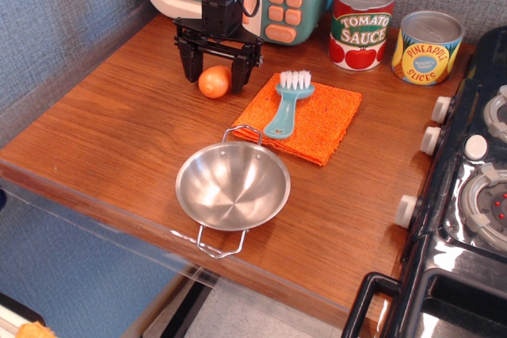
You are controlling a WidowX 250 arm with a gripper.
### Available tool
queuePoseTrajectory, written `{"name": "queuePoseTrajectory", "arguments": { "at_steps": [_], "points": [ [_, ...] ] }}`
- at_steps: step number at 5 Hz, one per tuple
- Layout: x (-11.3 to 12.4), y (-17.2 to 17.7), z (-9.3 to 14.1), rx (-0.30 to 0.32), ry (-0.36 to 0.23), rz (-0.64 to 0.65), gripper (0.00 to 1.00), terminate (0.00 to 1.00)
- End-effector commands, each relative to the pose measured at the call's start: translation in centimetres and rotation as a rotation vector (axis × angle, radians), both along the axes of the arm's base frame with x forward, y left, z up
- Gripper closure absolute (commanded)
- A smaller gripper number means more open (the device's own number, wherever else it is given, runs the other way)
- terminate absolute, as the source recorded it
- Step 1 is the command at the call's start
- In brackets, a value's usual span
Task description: Move the chicken leg to the front of the microwave
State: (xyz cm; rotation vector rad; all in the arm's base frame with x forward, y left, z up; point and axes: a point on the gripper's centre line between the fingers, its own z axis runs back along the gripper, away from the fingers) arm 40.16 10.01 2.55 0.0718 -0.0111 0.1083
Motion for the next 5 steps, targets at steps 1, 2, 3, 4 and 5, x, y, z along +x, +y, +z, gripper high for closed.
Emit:
{"name": "queuePoseTrajectory", "arguments": {
  "at_steps": [1,2,3,4,5],
  "points": [
    [-2.0,-0.7,10.9,0.022,-0.231,-0.038,0.0,0.0],
    [-3.7,-1.7,11.3,0.0,-0.223,-0.071,0.0,0.0],
    [-4.8,-2.5,11.0,-0.004,-0.203,-0.097,0.0,0.0],
    [-5.5,-2.8,10.4,-0.025,-0.129,-0.105,0.0,0.0],
    [-5.5,-2.8,10.4,-0.025,-0.129,-0.105,0.0,1.0]
  ]
}}
